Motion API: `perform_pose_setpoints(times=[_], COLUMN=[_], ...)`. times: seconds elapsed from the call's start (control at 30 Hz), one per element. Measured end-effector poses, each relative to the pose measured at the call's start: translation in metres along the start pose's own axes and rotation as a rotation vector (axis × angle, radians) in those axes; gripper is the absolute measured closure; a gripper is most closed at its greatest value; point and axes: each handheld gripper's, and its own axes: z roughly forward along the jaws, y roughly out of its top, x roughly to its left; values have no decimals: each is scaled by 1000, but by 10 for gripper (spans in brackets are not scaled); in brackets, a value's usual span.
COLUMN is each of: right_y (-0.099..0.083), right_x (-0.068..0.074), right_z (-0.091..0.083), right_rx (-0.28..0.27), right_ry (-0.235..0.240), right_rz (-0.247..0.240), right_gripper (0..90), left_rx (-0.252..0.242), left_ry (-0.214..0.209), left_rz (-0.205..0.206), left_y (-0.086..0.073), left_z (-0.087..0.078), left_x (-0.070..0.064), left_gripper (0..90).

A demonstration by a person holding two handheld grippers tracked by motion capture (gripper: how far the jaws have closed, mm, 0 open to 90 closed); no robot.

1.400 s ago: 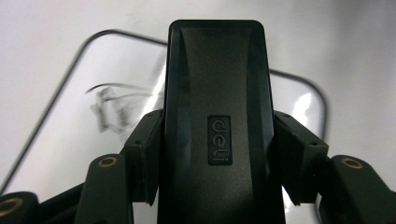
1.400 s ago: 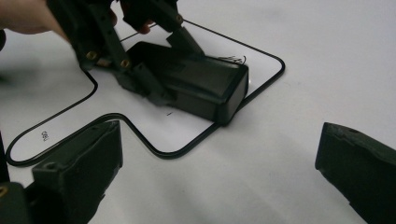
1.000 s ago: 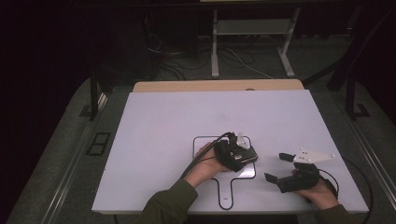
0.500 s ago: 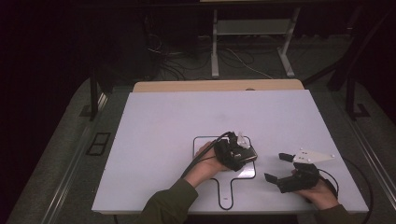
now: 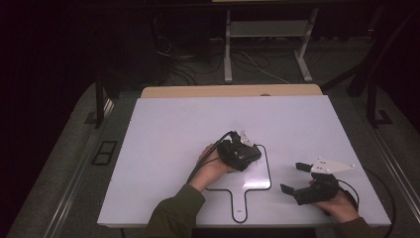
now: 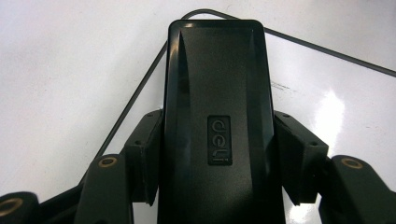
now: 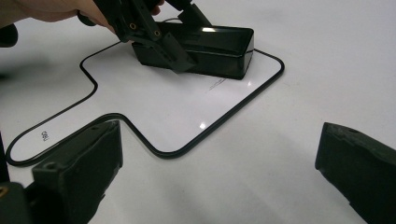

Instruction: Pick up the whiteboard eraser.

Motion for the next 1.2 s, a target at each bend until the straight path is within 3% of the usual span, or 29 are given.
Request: perform_pose_setpoints(times=[0.13, 0.33, 0.47, 0.7, 0.87, 1.03, 1.2], right_y=[0, 0, 0, 0, 0, 0, 0], right_x=[0, 0, 0, 0, -1, -1, -1], right_z=[0, 0, 0, 0, 0, 0, 0], right_rx=[0, -2, -2, -2, -1, -1, 2], right_ry=[1, 1, 1, 1, 1, 1, 2], right_rz=[0, 0, 0, 0, 0, 0, 4], right_gripper=[0, 0, 0, 0, 0, 0, 0], left_rx=[-7, -16, -17, -2, 0, 1, 7], left_ry=[-23, -66, -73, -45, -6, 9, 25], left_rz=[4, 46, 62, 38, 6, -43, -62], left_y=[2, 12, 16, 16, 15, 10, 6], left_z=[2, 7, 10, 10, 10, 9, 7], left_x=[-4, -20, -25, -9, 3, 16, 28], left_gripper=[393, 393, 393, 393, 393, 393, 393])
